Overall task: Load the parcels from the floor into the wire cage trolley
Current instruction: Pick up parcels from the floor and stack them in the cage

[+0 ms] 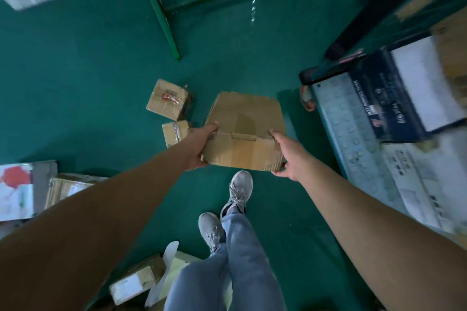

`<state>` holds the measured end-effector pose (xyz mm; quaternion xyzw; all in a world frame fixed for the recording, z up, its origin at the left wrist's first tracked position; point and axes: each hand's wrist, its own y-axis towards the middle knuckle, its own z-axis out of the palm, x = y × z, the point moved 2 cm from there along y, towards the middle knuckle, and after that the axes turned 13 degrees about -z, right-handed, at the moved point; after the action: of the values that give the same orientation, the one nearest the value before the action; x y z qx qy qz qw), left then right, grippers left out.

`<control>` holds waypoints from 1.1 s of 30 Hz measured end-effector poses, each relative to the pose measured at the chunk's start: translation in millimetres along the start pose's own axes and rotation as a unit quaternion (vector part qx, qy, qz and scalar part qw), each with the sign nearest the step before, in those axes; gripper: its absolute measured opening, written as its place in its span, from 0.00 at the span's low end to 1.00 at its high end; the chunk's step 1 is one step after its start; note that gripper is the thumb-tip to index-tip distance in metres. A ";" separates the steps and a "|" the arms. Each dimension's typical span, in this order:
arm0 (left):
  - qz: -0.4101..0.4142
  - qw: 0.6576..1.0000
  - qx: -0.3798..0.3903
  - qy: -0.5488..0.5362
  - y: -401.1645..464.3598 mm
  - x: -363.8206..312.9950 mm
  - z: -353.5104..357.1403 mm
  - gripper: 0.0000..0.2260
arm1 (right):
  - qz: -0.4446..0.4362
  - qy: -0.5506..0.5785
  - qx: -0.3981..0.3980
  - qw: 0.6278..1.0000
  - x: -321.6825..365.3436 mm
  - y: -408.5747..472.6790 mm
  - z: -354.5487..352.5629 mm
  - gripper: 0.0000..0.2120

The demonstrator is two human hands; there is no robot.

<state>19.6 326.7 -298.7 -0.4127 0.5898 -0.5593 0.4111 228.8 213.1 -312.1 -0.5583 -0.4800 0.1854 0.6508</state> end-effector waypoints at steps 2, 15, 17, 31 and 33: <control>0.003 1.000 0.020 0.008 -56.2 5.3 4.2 0.22 | -0.012 0.002 -0.006 1.000 18.2 -53.2 -10.9 0.26; 0.127 0.974 0.036 0.181 -344.5 58.8 128.4 0.24 | -0.093 0.204 -0.069 0.972 35.3 -360.2 -179.5 0.15; 0.143 0.966 0.048 0.211 -372.4 67.3 162.3 0.20 | -0.112 0.230 -0.084 0.963 35.6 -389.1 -213.3 0.14; 0.262 0.899 0.133 0.325 -489.2 117.1 405.2 0.25 | -0.213 0.344 -0.211 0.890 21.1 -500.7 -439.4 0.19; 0.268 0.888 0.140 0.346 -496.4 115.6 423.7 0.25 | -0.213 0.364 -0.228 0.877 19.9 -502.9 -452.7 0.19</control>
<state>396.9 64.7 179.2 0.0428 0.6985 -0.6120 0.3684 466.5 -174.6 189.2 -0.6034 -0.3455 -0.2890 0.6580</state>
